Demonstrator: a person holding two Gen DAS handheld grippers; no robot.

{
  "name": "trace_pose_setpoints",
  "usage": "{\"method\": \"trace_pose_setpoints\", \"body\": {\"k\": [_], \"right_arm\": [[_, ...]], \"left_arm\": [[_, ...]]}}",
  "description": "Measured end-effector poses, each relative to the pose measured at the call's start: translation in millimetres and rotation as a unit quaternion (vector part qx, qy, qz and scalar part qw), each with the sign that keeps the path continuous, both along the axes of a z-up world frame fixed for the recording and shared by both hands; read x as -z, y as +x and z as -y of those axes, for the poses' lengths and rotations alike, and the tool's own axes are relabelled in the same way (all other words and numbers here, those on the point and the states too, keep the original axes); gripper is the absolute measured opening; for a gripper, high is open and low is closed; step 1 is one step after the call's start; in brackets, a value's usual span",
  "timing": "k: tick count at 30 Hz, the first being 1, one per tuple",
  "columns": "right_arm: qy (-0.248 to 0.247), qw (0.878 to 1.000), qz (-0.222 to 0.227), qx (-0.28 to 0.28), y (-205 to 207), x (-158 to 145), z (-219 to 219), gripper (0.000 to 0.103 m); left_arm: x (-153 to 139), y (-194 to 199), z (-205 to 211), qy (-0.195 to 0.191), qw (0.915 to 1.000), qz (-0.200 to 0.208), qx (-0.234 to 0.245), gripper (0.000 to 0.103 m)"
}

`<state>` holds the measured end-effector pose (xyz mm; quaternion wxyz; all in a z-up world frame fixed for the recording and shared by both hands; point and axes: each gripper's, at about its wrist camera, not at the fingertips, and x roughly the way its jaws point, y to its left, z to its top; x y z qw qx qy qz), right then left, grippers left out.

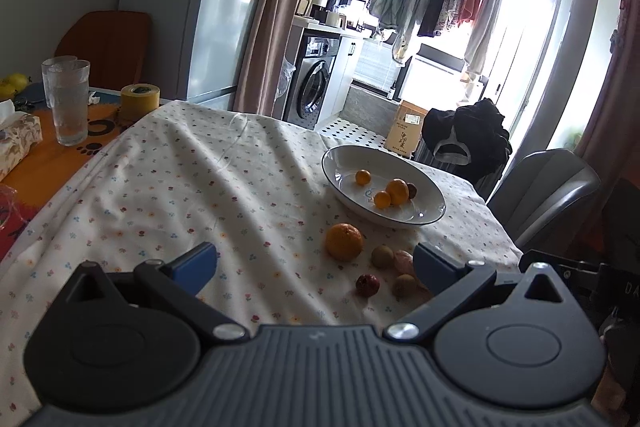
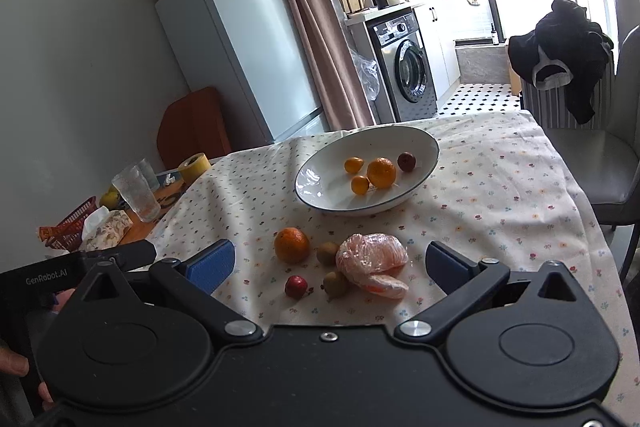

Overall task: Organize fruits
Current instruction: 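Withdraw both open tools from the bowl toward the remaining fruit, then close the left tool on a red plum while the right tool approaches a plastic-wrapped item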

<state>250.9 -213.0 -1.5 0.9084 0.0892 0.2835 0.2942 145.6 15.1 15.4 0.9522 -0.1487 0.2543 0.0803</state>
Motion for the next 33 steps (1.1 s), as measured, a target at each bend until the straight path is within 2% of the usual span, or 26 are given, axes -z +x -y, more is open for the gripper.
{"method": "trace_pose_setpoints", "body": {"k": [11, 21, 25, 33], "right_arm": [[0.005, 1.000, -0.006, 0.006, -12.9, 10.1, 14.2, 0.103], [0.008, 1.000, -0.018, 0.009, -12.7, 21.4, 24.5, 0.103], [0.008, 1.000, -0.019, 0.006, -12.1, 22.5, 24.7, 0.103], [0.018, 1.000, -0.022, 0.004, -5.5, 30.7, 27.3, 0.103]], "left_arm": [[0.6, -15.1, 7.7, 0.006, 0.9999, 0.001, 0.015, 0.103], [14.1, -0.7, 4.8, -0.023, 0.9995, -0.020, 0.008, 0.103], [21.7, 7.9, 9.0, -0.007, 0.9998, -0.019, -0.003, 0.103], [36.3, 25.3, 16.1, -0.008, 0.9994, -0.032, 0.006, 0.102]]}}
